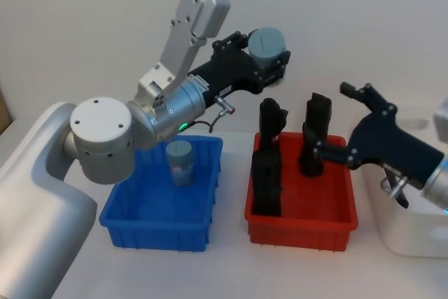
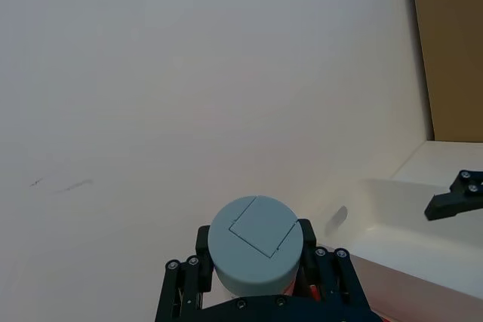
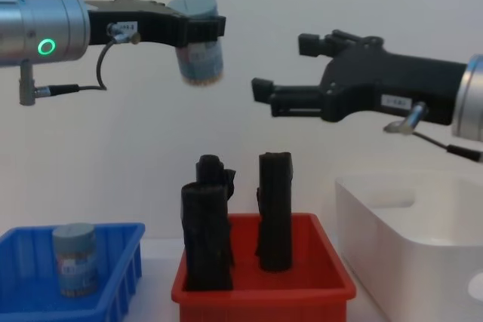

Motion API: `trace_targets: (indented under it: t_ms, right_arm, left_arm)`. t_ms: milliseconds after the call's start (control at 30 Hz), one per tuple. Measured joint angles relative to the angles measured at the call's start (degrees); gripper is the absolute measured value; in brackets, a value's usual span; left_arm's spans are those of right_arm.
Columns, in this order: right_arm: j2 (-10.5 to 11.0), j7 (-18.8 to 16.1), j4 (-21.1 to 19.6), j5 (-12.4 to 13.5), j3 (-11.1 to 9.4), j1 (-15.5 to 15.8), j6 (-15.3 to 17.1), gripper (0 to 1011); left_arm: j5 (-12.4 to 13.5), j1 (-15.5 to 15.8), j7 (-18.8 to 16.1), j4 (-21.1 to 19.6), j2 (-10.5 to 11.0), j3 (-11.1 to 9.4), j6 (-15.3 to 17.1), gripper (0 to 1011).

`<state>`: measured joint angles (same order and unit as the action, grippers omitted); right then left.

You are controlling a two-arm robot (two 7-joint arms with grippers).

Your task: Pick the cotton swabs from the blue box and place them into the white box.

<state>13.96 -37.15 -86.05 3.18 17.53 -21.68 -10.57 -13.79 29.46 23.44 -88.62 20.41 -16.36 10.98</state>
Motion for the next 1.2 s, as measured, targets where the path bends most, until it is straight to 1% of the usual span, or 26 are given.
trace_targets:
  t_ms: [67, 100, 300, 567, 833, 1067, 1200]
  right_arm:
    - [-0.38, 0.12, 0.67, -1.24, 0.44, -0.29, -0.71, 1002]
    - [-0.38, 0.12, 0.67, -1.24, 0.44, -0.29, -0.71, 1002]
    - [-1.45, 1.83, 2.48, -3.97, 1.47, -1.06, -1.79, 1002]
    - [-2.51, 3.91, 3.96, -5.56, 2.46, -1.68, -1.63, 1002]
    - [-3.32, 5.38, 4.59, -5.84, 3.17, -2.01, 0.06, 1002]
    - [-3.91, 6.58, 4.78, -5.48, 3.64, -2.27, 2.44, 1002]
    - [-4.32, 7.34, 4.91, -4.83, 3.83, -2.57, 4.30, 1002]
  left_arm:
    - [0.07, 0.00, 0.13, 0.03, -0.07, -0.14, 0.13, 666]
    - [0.08, -0.01, 0.14, 0.03, -0.09, -0.19, 0.17, 666]
    - [0.03, -0.56, -0.08, -0.23, 0.05, -0.37, 0.61, 666]
    - [-0.58, -1.64, -1.09, -1.11, 0.38, -0.49, 1.09, 666]
    - [-1.50, -2.55, -1.72, -2.19, 0.74, -0.55, 1.24, 666]
    - [-2.01, -3.17, -1.60, -3.36, 0.86, -0.74, 1.34, 665]
    - [-2.14, -3.55, -1.42, -4.28, 0.87, -1.00, 1.59, 665]
